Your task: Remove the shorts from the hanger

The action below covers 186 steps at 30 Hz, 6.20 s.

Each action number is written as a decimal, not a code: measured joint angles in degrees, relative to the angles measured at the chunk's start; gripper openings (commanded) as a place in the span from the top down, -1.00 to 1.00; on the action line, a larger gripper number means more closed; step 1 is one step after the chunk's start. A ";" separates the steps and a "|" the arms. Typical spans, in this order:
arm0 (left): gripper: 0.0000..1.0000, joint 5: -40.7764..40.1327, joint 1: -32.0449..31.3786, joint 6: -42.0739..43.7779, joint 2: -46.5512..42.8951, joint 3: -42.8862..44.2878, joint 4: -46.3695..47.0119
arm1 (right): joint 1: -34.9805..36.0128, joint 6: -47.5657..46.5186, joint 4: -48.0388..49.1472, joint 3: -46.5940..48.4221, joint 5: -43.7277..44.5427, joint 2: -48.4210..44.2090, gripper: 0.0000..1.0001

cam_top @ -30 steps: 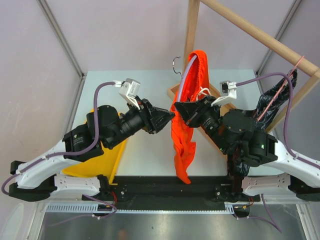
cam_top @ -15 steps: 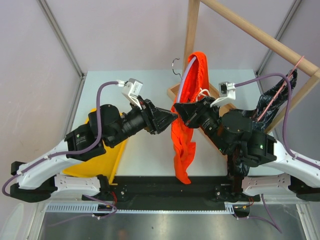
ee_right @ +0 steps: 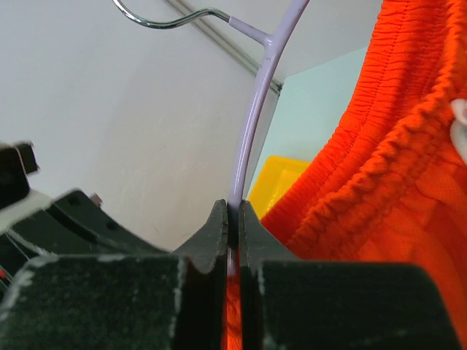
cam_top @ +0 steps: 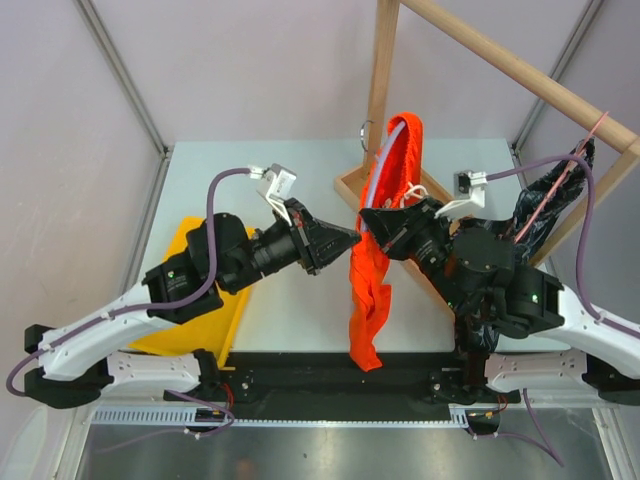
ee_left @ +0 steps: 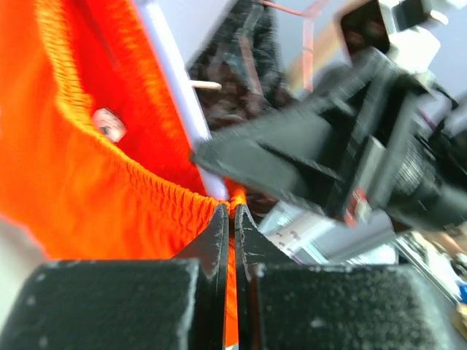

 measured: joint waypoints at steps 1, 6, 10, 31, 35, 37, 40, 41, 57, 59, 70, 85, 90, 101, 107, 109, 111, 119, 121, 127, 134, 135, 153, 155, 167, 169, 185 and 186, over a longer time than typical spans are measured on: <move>0.99 1.84 0.04 -0.07 -0.66 -1.90 2.25 | 0.00 0.70 -0.66 -0.04 0.52 -0.42 1.00; 0.99 9.33 -0.07 -1.81 -3.23 -10.10 10.69 | -0.66 3.69 -2.45 -1.64 4.46 -3.34 1.00; 0.99 11.28 -0.17 -2.62 -3.54 -13.00 14.08 | -3.65 3.96 -2.51 -1.97 5.05 -3.98 1.00; 0.99 11.61 -1.38 -2.60 -7.17 -21.57 16.85 | -10.49 18.38 -6.27 -2.82 8.74 -4.98 1.00; 0.99 11.67 -1.49 -2.62 -8.37 -23.82 16.63 | -11.89 18.45 -3.76 -2.82 8.83 -4.98 1.00; 0.99 11.74 -1.75 -2.60 -8.52 -25.16 15.21 | -12.50 19.69 -1.40 -2.80 9.18 -5.11 1.00; 0.99 11.96 -2.27 -2.60 -8.52 -26.77 12.72 | -13.25 22.29 -0.39 -2.80 10.25 -5.60 1.00; 0.99 11.91 -2.34 -2.60 -8.52 -27.08 12.15 | -13.46 23.26 -0.42 -2.80 10.19 -5.75 1.00; 0.99 12.37 11.13 -2.40 -1.01 -21.70 7.61 | -14.78 47.95 -13.60 -2.80 -8.76 -6.95 1.00; 1.00 13.20 13.99 -2.16 2.36 -18.43 7.52 | -14.60 50.58 -14.47 -2.78 -11.19 -7.19 1.00; 1.00 14.69 18.95 -0.33 11.89 -9.01 6.29 | -12.11 49.51 -10.40 -2.78 -16.92 -7.56 1.00; 1.00 11.19 19.02 -1.36 -13.60 -25.14 -0.55 | -12.39 15.91 2.40 -2.71 -9.53 -6.54 1.00; 0.99 8.35 19.02 -1.31 -17.11 -25.14 -2.91 | -12.44 7.89 9.09 -2.69 -3.37 -5.95 1.00; 1.00 6.27 19.02 -1.33 -21.94 -25.14 -7.06 | -13.64 1.88 22.01 -2.69 14.47 -4.79 1.00; 1.00 6.08 19.02 -1.31 -23.52 -25.03 -8.72 | -16.74 1.70 25.07 -2.67 20.57 -3.87 1.00; 1.00 6.10 19.02 -1.31 -23.76 -25.00 -8.92 | -18.29 2.36 25.09 -2.67 21.68 -3.41 1.00; 0.99 6.10 19.02 -1.33 -24.02 -24.94 -9.40 | -19.52 3.21 25.00 -2.67 22.38 -2.99 1.00; 0.99 6.12 19.02 -1.49 -25.38 -23.26 -11.80 | -24.83 9.97 20.63 -2.58 22.80 -2.08 1.00; 0.99 6.12 19.02 -1.49 -25.51 -22.60 -11.91 | -26.12 12.79 18.18 -2.58 21.77 -2.03 1.00; 0.99 5.97 19.02 -1.05 -25.05 -19.10 -13.66 | -29.73 21.38 10.82 -2.34 16.74 -1.05 0.84; 1.00 3.78 19.04 0.11 -22.12 -12.81 -17.05 | -30.34 24.76 4.76 -1.55 10.19 -1.60 0.31; 0.99 3.61 19.02 0.31 -21.29 -11.52 -17.62 | -30.32 24.87 3.21 -1.55 9.16 -1.70 0.27; 0.99 -6.49 19.06 13.40 0.76 32.35 -29.92 | -29.49 8.02 -12.41 0.94 -3.52 -11.28 -0.74; 0.99 -8.72 19.08 16.17 3.85 39.67 -30.05 | -29.46 6.34 -12.72 1.25 -5.01 -11.72 -0.74; 0.99 -25.42 19.15 41.35 5.03 49.31 -13.62 | -29.46 -1.29 -13.62 5.01 -14.62 -14.03 -0.73; 0.99 -27.82 19.15 46.95 5.18 49.42 -9.03 | -29.46 -1.77 -14.14 5.20 -15.28 -14.03 -0.74; 1.00 -36.22 19.19 58.73 -8.72 17.35 7.63 | -29.46 -1.68 -16.20 5.22 -21.70 -12.85 -0.72; 0.99 -36.24 19.19 57.75 -9.11 15.98 7.13 | -29.46 -1.68 -16.20 5.22 -22.05 -12.72 -0.72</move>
